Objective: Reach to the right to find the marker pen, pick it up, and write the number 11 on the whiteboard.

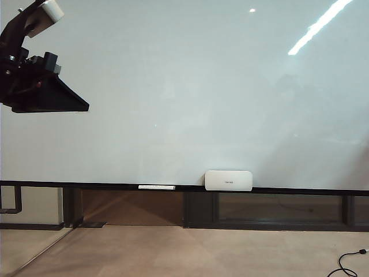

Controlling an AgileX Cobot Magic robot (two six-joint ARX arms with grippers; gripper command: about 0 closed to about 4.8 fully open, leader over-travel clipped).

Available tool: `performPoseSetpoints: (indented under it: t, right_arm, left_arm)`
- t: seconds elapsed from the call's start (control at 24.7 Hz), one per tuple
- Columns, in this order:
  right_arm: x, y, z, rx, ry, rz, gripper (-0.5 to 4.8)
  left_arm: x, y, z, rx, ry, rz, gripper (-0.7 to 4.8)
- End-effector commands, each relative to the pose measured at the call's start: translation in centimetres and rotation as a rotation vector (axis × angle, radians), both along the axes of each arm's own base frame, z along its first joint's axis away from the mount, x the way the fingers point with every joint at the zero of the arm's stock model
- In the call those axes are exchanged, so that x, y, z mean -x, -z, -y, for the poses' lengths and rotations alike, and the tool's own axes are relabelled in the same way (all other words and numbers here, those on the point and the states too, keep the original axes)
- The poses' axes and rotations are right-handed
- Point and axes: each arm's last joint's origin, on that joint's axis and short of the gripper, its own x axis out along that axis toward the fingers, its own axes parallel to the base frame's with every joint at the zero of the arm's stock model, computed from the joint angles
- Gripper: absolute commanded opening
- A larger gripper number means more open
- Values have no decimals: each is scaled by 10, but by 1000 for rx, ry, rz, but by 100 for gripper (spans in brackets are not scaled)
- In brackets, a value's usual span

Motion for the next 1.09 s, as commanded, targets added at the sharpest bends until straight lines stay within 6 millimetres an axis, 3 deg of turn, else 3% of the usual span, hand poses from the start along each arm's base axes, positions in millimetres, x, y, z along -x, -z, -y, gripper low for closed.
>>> performPoseSetpoints:
  t: [0.04,1.09]
  right_arm:
    - [1,-9,1,-6,24,58,273]
    - [-7,-16,-6,-3,8,66,210]
  left_arm:
    - [-1,-2,0,4,-3,16,-5]
    - [-1,-2,0,-2,-1,20,-5]
